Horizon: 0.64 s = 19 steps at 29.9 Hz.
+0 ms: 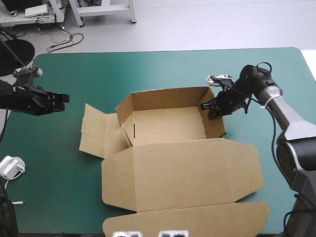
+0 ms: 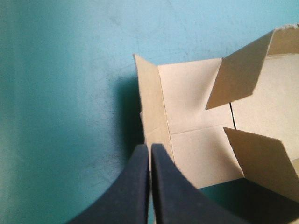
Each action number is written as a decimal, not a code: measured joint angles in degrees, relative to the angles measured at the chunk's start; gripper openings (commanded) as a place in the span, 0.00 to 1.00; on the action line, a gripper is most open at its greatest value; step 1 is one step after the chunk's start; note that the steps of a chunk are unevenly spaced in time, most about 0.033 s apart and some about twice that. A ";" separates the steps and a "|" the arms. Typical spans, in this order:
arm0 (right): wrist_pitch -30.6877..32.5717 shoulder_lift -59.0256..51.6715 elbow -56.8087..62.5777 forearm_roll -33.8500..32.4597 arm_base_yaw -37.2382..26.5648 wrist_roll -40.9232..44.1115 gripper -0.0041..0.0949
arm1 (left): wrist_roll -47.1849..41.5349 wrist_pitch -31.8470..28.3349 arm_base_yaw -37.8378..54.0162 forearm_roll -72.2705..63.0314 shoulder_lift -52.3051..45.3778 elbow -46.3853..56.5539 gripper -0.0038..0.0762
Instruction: Fold the box
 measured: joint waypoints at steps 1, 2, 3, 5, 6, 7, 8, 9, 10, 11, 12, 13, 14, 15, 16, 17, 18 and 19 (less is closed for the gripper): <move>-0.08 0.00 0.00 0.05 -0.13 0.06 0.02 | 0.00 0.00 0.00 0.00 0.07 0.00 0.05; -0.18 0.13 0.00 0.32 -0.25 0.13 0.02 | 0.00 0.00 0.00 0.00 0.20 0.00 0.05; -0.13 0.18 -0.05 0.83 -0.23 0.14 0.02 | 0.00 0.00 0.07 -0.06 0.34 0.00 0.05; 1.06 0.53 -0.88 2.06 -0.23 -0.08 0.02 | 0.00 0.01 1.07 -1.39 1.00 0.00 0.05; 1.69 0.57 -1.41 2.58 -0.30 -0.35 0.02 | 0.00 0.15 1.86 -2.48 1.36 0.00 0.05; 2.97 0.57 -2.54 3.16 -0.56 -0.60 0.02 | 0.05 0.13 3.17 -4.02 1.83 0.00 0.05; 3.68 0.57 -3.51 4.00 -0.94 -0.65 0.02 | 0.29 0.13 4.73 -5.86 2.31 0.00 0.05; 4.11 0.57 -4.65 4.67 -1.44 -0.66 0.02 | 0.70 0.13 6.10 -7.50 2.87 0.00 0.05; 4.42 0.43 -6.44 5.50 -1.94 -0.61 0.02 | 1.33 0.08 7.88 -9.95 3.42 0.00 0.05; 4.46 0.14 -7.64 5.91 -2.49 -0.42 0.02 | 1.98 -0.06 9.63 -11.82 3.94 0.00 0.05; 4.44 -0.18 -9.12 6.14 -2.90 -0.20 0.02 | 2.55 -0.11 11.30 -13.02 4.31 0.00 0.05; 4.44 -0.84 -10.54 6.42 -3.52 0.14 0.02 | 3.07 -0.11 12.88 -14.21 4.76 0.00 0.05; 4.47 -1.39 -11.95 6.56 -3.93 0.37 0.02 | 3.67 -0.23 14.32 -15.01 5.10 0.00 0.05; 4.59 -2.12 -13.38 6.71 -4.42 0.65 0.02 | 4.26 -0.30 15.66 -15.59 5.43 0.00 0.05; 4.74 -2.93 -14.79 6.83 -4.84 1.08 0.02 | 4.71 -0.30 16.67 -16.04 5.72 0.00 0.05; 4.88 -3.52 -15.88 6.89 -5.13 1.34 0.02 | 5.16 -0.30 17.73 -16.66 6.08 -0.06 0.05; 5.16 -4.29 -17.15 7.16 -5.54 1.52 0.02 | 5.76 -0.36 18.56 -17.60 6.54 -0.06 0.05; 5.42 -5.02 -18.33 7.58 -5.88 1.57 0.02 | 6.31 -0.42 19.06 -18.44 7.04 -0.06 0.05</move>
